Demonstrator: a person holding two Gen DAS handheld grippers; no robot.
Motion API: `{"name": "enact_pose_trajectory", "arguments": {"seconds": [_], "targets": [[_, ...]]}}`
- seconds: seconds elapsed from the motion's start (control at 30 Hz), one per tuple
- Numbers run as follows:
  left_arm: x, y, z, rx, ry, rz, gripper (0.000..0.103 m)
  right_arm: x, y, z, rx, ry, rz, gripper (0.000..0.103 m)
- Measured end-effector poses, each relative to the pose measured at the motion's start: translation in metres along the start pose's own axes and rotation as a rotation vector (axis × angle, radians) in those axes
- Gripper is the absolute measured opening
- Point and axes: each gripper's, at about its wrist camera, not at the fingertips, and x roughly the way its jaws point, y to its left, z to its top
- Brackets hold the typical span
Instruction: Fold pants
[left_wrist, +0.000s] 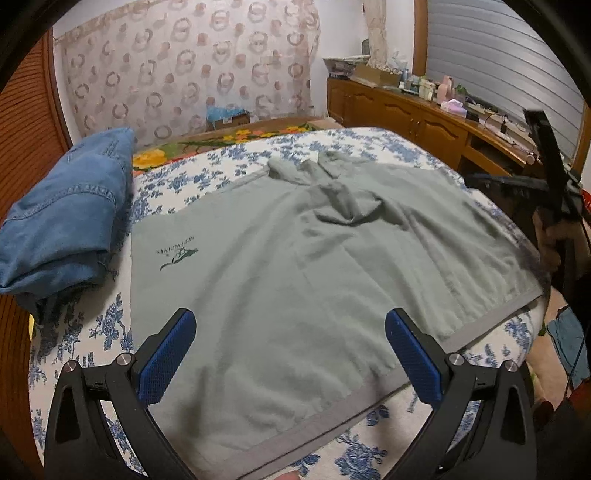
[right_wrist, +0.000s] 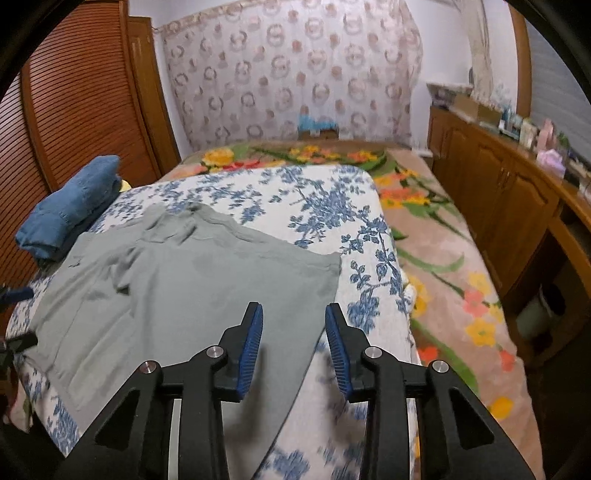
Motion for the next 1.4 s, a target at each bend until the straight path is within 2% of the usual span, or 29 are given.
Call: {"name": "enact_pose_trajectory", "arguments": {"seconds": [0.1,0.3,0.57,0.73,0.83,0.97,1.13,1.2,1.23,1.27,1.33,1.4], "targets": [[0.008,0.003,-0.004,0.001,0.022,0.01,0.103,0.007,-0.002,0.016,-0.001,0.034,-0.003,0.029],[0.016,0.009,-0.009,-0.008,0.049,0.014,0.103,0.015,-0.01,0.032,0.024,0.089,-0.032,0.028],[0.025,0.012,-0.017,-0.02,0.078,0.004,0.103,0.01,-0.009,0.042,0.031,0.094,-0.01,0.004],[0.026,0.014,-0.018,-0.033,0.072,-0.008,0.103,0.005,-0.024,0.043,0.036,0.035,-0.124,0.002],[0.027,0.014,-0.018,-0.034,0.065,-0.01,0.103,0.005,-0.034,0.041,0.067,0.041,-0.11,0.002],[0.027,0.015,-0.018,-0.03,0.058,-0.013,0.103,-0.003,-0.026,0.032,0.036,0.042,-0.144,0.002],[0.027,0.015,-0.018,-0.027,0.052,-0.014,0.103,-0.025,-0.009,0.029,-0.017,-0.01,-0.157,0.015],[0.027,0.016,-0.018,-0.027,0.052,-0.015,0.103,-0.036,0.005,0.023,-0.049,-0.042,-0.136,0.03],[0.027,0.016,-0.019,-0.028,0.057,-0.014,0.103,-0.04,0.014,0.018,-0.059,-0.052,-0.122,0.042],[0.026,0.016,-0.019,-0.032,0.062,-0.011,0.103,-0.045,0.02,0.011,-0.065,-0.061,-0.106,0.049],[0.024,0.018,-0.019,-0.046,0.073,-0.003,0.103,-0.055,0.033,-0.001,-0.078,-0.064,-0.068,0.053],[0.019,0.021,-0.02,-0.063,0.063,-0.026,0.103,-0.06,0.048,-0.018,-0.091,-0.057,-0.027,0.055]]}}
